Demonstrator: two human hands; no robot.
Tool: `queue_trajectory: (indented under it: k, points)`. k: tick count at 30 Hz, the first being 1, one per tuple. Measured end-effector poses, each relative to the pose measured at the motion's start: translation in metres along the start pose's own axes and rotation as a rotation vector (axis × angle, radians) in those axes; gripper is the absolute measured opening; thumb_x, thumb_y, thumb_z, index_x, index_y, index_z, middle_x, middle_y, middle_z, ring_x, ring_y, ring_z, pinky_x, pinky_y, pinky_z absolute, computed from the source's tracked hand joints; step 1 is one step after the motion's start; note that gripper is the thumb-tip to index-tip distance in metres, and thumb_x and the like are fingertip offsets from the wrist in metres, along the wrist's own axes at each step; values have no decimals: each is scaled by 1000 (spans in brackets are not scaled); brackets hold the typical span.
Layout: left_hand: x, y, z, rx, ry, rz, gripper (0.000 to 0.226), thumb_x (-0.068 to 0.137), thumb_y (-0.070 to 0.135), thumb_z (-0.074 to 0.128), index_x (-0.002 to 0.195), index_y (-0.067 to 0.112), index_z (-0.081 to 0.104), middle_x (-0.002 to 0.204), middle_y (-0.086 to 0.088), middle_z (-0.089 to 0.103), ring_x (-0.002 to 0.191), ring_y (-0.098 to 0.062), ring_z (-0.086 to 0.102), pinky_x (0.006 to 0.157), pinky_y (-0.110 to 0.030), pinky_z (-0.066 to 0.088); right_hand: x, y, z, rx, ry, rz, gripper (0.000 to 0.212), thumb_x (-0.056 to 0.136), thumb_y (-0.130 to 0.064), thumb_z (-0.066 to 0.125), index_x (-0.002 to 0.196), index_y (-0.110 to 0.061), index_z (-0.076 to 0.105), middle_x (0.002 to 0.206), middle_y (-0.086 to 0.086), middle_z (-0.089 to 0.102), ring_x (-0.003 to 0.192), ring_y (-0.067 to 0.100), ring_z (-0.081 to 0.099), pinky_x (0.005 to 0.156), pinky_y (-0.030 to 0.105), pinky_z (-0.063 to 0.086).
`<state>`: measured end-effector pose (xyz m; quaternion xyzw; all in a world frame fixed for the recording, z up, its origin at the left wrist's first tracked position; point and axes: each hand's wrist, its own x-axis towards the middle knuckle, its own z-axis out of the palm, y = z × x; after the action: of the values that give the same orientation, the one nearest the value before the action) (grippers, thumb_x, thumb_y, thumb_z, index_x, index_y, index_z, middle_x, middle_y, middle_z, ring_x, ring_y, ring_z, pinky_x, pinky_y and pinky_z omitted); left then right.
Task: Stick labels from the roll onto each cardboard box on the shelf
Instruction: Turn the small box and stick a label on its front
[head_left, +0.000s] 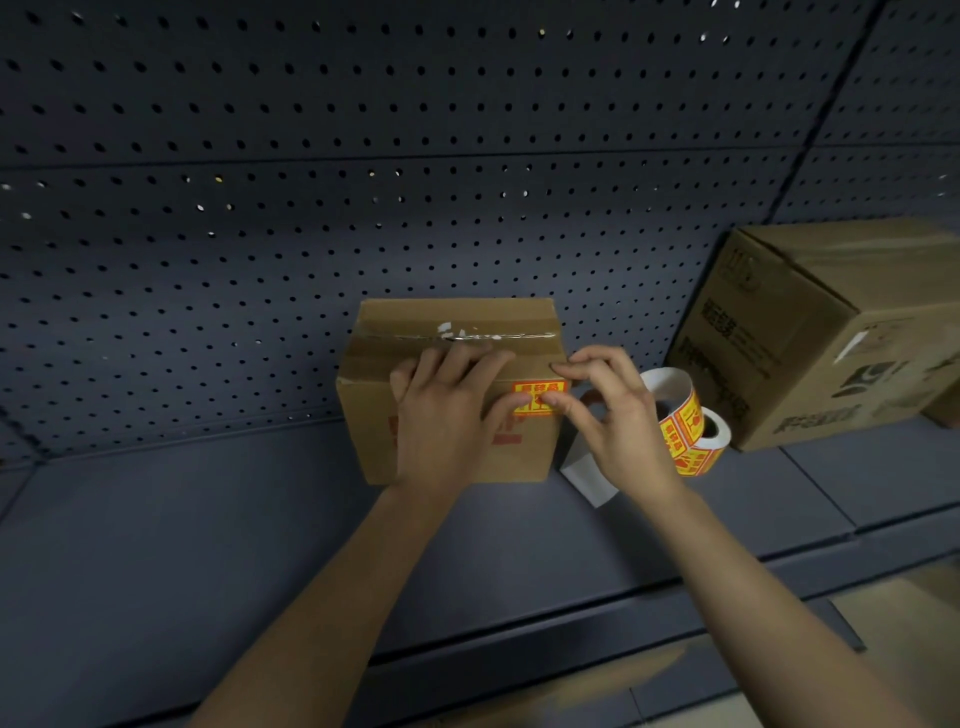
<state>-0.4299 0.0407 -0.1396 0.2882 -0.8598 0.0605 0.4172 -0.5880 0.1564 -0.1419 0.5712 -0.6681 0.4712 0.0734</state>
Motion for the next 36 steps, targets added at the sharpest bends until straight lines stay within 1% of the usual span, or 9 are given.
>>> queue_trajectory:
  k: [6, 10, 19, 22, 27, 29, 31, 33, 36]
  points:
    - [-3, -3, 1, 35, -1, 57, 57, 72, 59, 75, 119, 26, 68, 117, 5, 66, 99, -22, 60, 87, -37, 30, -7, 7, 0, -14, -58, 31, 39, 86, -25, 74, 122, -17, 63, 121, -9, 46, 111, -15, 45, 94, 6, 38]
    - [-1, 0, -1, 28, 11, 49, 57, 70, 56, 78, 117, 26, 68, 115, 5, 67, 98, -22, 58, 86, -37, 29, -7, 4, 2, -39, -33, 22, 36, 87, -23, 72, 120, -13, 63, 120, -4, 49, 108, -4, 46, 91, 4, 38]
    - [-1, 3, -7, 37, -63, 27, 59, 70, 55, 79, 120, 26, 66, 118, 4, 65, 101, -23, 60, 88, -39, 32, -8, -3, 2, -22, -38, 81, 36, 88, -21, 72, 122, -14, 62, 120, -4, 47, 108, 4, 49, 87, 1, 37]
    - [-1, 2, -12, 40, -121, 47, 56, 77, 52, 74, 124, 23, 64, 125, 1, 62, 108, -26, 60, 94, -43, 34, -9, -11, 2, 18, -44, 129, 38, 89, -22, 72, 125, -19, 60, 120, -8, 45, 106, 0, 49, 83, 3, 41]
    - [-1, -6, -32, -73, -148, 59, 46, 89, 39, 58, 127, 14, 61, 135, -7, 58, 131, -30, 49, 108, -47, 34, -9, -22, -2, 193, -27, 230, 49, 89, -28, 72, 131, -39, 50, 122, -10, 51, 107, -6, 53, 83, 12, 48]
    - [-3, -14, -44, -102, -87, 14, 43, 91, 33, 57, 126, 10, 63, 134, -10, 58, 133, -33, 47, 110, -53, 36, -5, -25, -3, 231, -2, 263, 49, 91, -37, 68, 133, -47, 46, 128, -11, 51, 113, -1, 55, 93, 26, 50]
    - [-8, -22, -57, -132, -20, -74, 41, 91, 30, 58, 126, 10, 63, 133, -11, 58, 133, -35, 46, 109, -56, 36, 1, -25, -4, 267, 20, 311, 49, 93, -42, 63, 138, -44, 44, 134, -9, 51, 120, 7, 55, 101, 35, 48]
    - [-14, -27, -69, -161, -9, -208, 43, 91, 34, 55, 128, 11, 60, 138, -11, 52, 136, -36, 40, 110, -57, 35, 13, -26, -4, 312, 22, 382, 50, 96, -41, 59, 144, -34, 44, 141, -4, 50, 124, 6, 52, 103, 32, 45]
    - [-26, -30, -80, -273, -75, -458, 57, 90, 46, 50, 140, 18, 46, 150, -10, 36, 140, -32, 32, 110, -57, 35, 35, -30, -3, 410, -7, 504, 54, 99, -39, 53, 149, -25, 40, 151, -2, 43, 126, 1, 43, 96, 12, 37]
